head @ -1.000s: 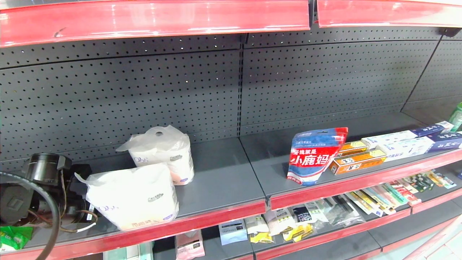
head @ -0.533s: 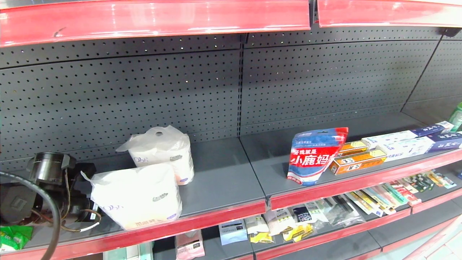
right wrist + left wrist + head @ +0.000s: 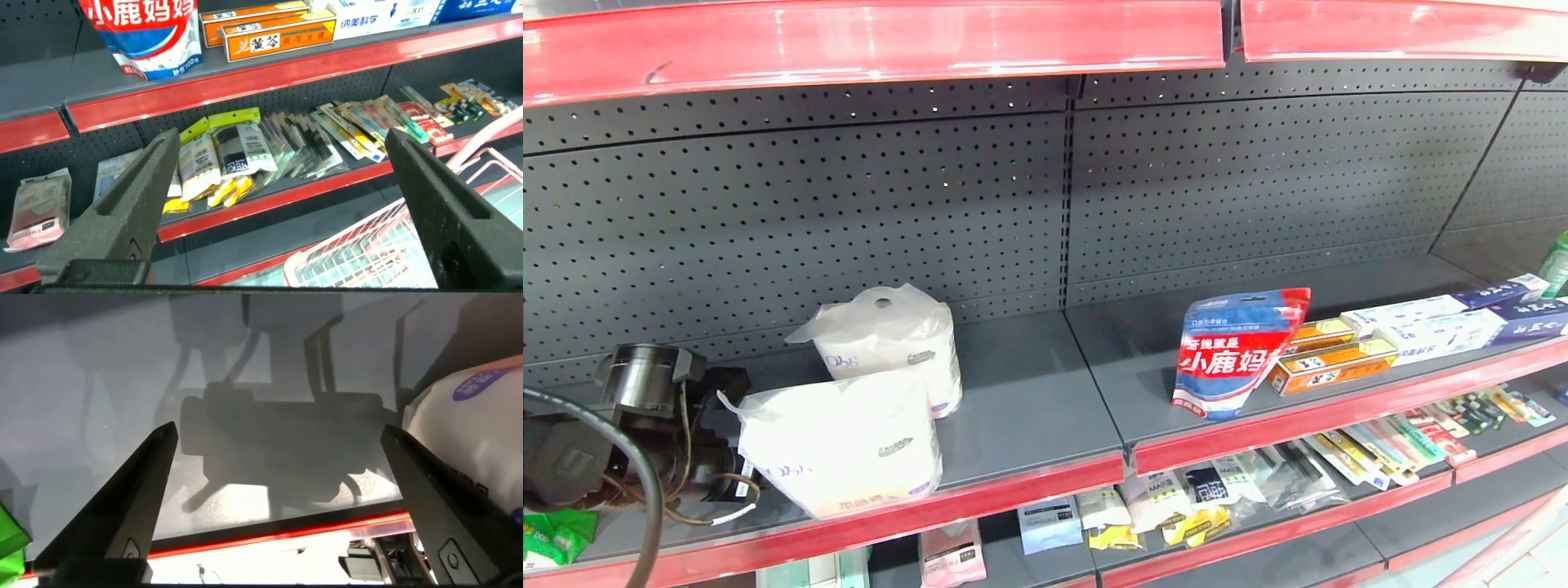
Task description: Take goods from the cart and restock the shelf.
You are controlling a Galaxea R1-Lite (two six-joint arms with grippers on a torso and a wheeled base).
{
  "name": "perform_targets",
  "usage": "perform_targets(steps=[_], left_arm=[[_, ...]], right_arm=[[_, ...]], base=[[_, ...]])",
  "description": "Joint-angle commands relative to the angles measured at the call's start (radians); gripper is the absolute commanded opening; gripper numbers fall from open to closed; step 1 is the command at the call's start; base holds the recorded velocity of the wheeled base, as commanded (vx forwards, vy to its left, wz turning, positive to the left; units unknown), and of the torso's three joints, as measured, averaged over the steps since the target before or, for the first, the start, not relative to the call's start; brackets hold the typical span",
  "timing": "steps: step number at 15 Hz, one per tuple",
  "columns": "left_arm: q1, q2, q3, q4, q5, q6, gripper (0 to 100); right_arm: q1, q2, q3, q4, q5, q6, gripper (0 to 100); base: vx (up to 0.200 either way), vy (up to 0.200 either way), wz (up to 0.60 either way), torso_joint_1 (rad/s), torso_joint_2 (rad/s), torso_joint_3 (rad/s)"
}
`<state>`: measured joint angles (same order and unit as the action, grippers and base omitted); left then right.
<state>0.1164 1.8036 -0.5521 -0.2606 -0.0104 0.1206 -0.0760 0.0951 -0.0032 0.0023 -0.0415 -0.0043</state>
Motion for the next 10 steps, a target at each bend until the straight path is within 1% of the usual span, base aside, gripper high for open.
perform_targets(steps=[1,4,10], left_arm=[[-0.012,0.002,-0.002,0.0,0.0,-0.009,100],[-0.027,0.003,-0.003,-0.002,0.0,-0.009,100],[-0.035,0.005,-0.008,0.0,-0.002,-0.009,100]], right_arm=[[0.001,0.002,0.0,-0.001,0.0,0.0,100],[0.001,0.002,0.0,-0.001,0.0,0.0,100],[0.001,0.002,0.0,0.001,0.0,0.0,100]], base=[[0.0,0.0,0.0,0.0,0.0,0.0],[0.0,0.0,0.0,0.0,0.0,0.0],[0.0,0.0,0.0,0.0,0.0,0.0]])
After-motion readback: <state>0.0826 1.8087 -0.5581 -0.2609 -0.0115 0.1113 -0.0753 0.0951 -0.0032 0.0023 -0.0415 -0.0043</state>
